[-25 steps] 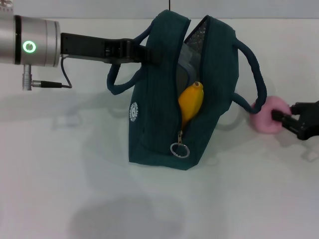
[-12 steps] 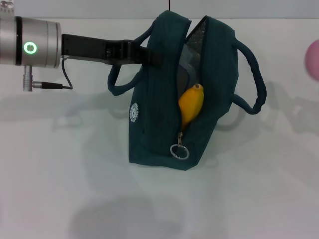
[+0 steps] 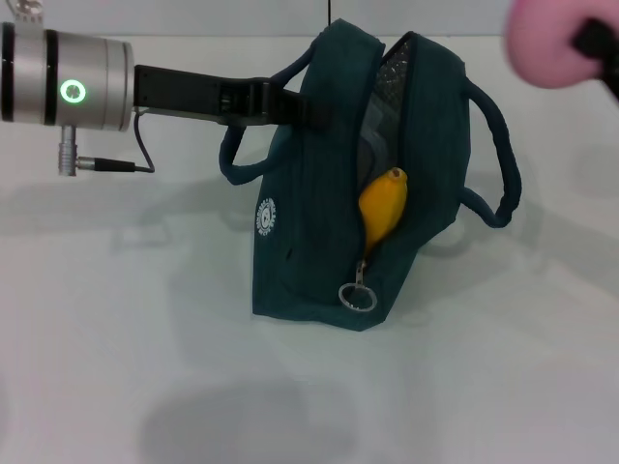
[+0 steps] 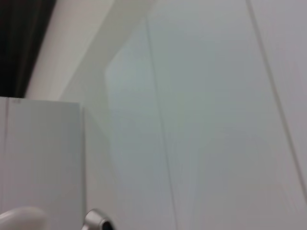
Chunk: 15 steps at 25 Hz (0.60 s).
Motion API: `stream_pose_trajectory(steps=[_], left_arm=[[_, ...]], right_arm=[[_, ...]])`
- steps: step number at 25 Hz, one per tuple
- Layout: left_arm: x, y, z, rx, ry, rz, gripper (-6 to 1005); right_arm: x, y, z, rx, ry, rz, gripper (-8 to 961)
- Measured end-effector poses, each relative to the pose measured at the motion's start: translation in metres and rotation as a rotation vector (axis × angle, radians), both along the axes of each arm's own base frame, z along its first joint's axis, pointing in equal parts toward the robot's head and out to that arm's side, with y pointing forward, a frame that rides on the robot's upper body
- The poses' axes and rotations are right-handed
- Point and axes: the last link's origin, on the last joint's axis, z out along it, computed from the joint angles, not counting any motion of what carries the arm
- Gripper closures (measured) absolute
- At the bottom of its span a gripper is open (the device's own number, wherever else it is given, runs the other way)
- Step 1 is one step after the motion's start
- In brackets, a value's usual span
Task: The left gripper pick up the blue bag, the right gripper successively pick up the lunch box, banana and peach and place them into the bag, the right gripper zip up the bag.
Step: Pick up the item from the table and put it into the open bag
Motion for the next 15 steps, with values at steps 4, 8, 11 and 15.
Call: stream_pose_trajectory(steps=[4, 8, 11, 15], left_arm=[[0.002, 0.001, -0.001, -0.001, -0.001, -0.005, 948], [0.003, 0.001, -0.001, -0.002, -0.002, -0.005, 948], [0.003, 0.0, -0.001, -0.003, -0.004, -0.006, 948], [0.003, 0.0, -0.002, -0.004, -0.006, -0.006, 947]], right_arm=[[-0.019, 0.018, -0.023, -0.034, -0.046, 0.02, 905], [-0.028, 0.024, -0.049, -0.102, -0.132, 0.025, 912], [-0.028, 0.024, -0.064, -0.153, -0.196, 0.027, 907], [-0.027, 0.023, -0.084, -0.231, -0.276, 0.008, 900]])
